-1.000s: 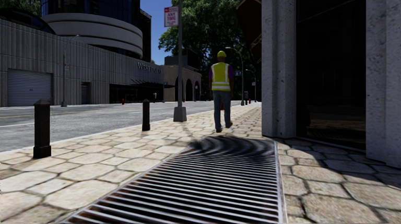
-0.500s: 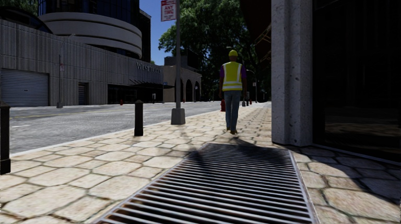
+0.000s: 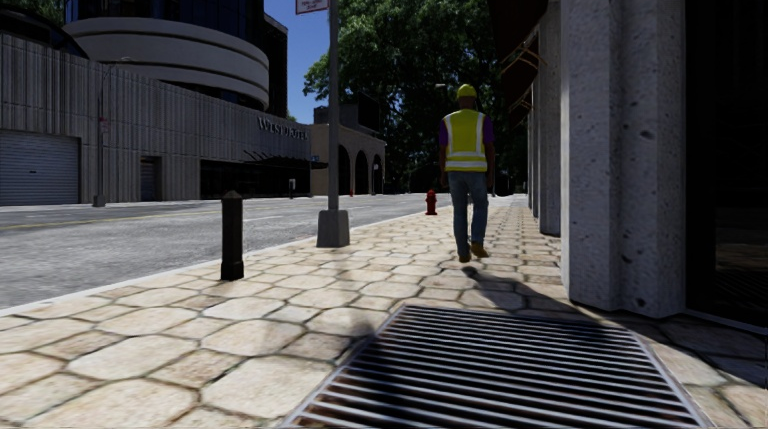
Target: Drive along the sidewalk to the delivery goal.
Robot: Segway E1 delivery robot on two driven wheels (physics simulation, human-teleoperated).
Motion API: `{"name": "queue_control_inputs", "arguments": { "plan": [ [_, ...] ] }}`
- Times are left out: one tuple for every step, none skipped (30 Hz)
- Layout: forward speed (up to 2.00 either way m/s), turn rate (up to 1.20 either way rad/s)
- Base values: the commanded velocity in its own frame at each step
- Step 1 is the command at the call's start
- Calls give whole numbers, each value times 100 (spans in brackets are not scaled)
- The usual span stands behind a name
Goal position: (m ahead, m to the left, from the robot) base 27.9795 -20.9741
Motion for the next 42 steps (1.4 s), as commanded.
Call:
{"name": "queue_control_inputs", "arguments": {
  "plan": [
    [200, 0],
    [200, 0],
    [200, 0],
    [200, 0],
    [200, 0],
    [200, 0],
    [200, 0],
    [200, 0],
    [200, 0],
    [200, 0],
    [200, 0],
    [200, 0],
    [200, 0],
    [200, 0],
    [200, 0],
    [200, 0],
    [200, 0],
    [200, 0],
    [200, 0],
    [200, 0],
    [200, 0],
    [200, 0],
    [200, 0],
    [200, 0],
    [200, 0],
    [200, 0],
    [200, 0],
    [200, 0],
    [200, 0],
    [200, 0],
    [200, 0],
    [200, 0],
    [200, -10],
    [200, -14],
    [200, -14],
    [200, -15],
    [200, -15],
    [200, -15],
    [200, -16],
    [200, -20],
    [200, -23],
    [200, -24]
  ]
}}
